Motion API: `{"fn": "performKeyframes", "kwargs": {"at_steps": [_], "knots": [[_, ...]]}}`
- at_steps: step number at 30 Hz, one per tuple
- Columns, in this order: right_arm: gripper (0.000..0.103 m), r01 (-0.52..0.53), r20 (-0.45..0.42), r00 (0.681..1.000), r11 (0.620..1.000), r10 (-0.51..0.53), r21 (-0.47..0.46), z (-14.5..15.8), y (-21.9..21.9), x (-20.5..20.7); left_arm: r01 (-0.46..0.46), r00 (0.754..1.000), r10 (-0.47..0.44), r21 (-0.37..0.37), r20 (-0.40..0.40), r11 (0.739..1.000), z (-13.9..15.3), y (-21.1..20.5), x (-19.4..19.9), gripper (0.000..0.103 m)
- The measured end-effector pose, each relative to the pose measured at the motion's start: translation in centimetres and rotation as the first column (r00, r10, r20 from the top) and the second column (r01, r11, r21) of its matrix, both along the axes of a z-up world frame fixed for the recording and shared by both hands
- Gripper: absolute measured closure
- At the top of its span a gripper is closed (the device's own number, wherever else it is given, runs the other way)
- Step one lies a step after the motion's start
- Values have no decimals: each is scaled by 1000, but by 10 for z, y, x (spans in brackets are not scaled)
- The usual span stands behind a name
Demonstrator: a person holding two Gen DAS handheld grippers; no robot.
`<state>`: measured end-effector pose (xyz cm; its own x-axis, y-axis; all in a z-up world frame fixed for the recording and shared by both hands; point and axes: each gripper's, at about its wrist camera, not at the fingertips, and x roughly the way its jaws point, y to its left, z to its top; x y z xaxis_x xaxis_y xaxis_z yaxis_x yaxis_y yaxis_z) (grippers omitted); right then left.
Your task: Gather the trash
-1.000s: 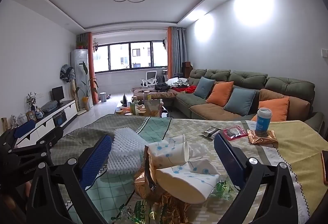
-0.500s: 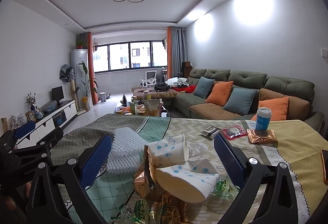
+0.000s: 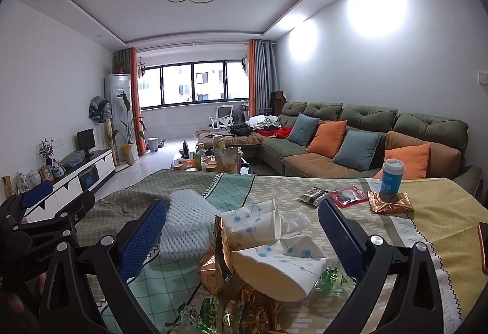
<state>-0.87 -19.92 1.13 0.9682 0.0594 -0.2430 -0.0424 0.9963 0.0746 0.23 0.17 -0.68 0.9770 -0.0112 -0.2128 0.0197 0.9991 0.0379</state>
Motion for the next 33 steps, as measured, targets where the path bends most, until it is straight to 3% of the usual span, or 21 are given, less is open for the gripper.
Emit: {"fn": "performKeyframes", "kwargs": {"at_steps": [33], "knots": [[4,2,-1,1000,1000,-2,-1,-1,5,-1,3,1000,-3,-5,-9,1000,0,0,1,3]]}}
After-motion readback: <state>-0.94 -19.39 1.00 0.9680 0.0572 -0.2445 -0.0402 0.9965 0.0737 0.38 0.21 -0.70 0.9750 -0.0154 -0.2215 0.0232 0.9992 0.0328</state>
